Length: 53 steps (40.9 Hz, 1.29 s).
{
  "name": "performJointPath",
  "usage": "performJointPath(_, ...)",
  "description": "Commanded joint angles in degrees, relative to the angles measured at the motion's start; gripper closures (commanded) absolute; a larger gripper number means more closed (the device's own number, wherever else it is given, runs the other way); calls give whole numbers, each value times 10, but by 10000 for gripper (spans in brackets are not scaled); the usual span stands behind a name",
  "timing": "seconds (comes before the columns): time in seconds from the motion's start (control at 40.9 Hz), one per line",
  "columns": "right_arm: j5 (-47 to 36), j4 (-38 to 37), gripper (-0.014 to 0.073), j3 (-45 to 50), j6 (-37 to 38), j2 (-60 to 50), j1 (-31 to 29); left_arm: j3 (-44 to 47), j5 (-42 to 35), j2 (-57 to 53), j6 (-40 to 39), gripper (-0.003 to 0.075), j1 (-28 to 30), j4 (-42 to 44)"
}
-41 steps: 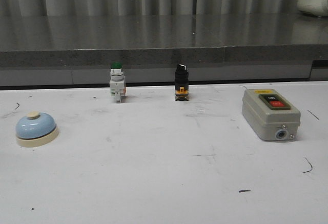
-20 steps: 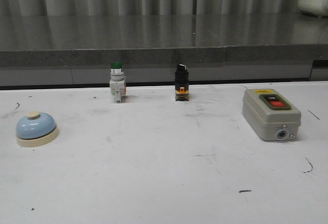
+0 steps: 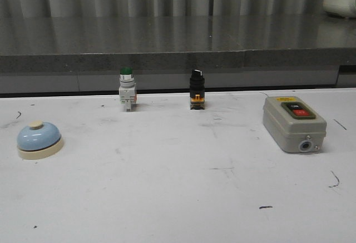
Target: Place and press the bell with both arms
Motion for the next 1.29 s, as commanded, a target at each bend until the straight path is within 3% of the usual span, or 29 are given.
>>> performJointPath(0.0,-39,0,656,-17,0,27,-4,-18,-29,23,-3,740,0,-7)
performJointPath(0.293,-15,0,647,-16,0,63,-4,-16,-11,49,-3,739,0,-7)
performJointPath(0.391,-13,-4,549,-16,-1,69,-4,-13,-11,52,-3,699,0,-7)
performJointPath(0.513,-12,-5,300,-16,-1,73,-4,-3,-12,52,-3,498,0,-7)
performJointPath(0.586,-12,-5,147,-16,-1,73,-4,3,-18,52,-3,322,0,-7)
performJointPath(0.684,-12,-5,53,-15,-1,73,-4,5,-18,52,-3,155,0,-7)
performJointPath(0.952,-12,-5,53,-15,-1,73,-4,-5,-9,59,-3,155,-5,-8)
performJointPath(1.27,-12,-5,53,-15,-1,73,-4,-66,24,171,19,155,-93,-6)
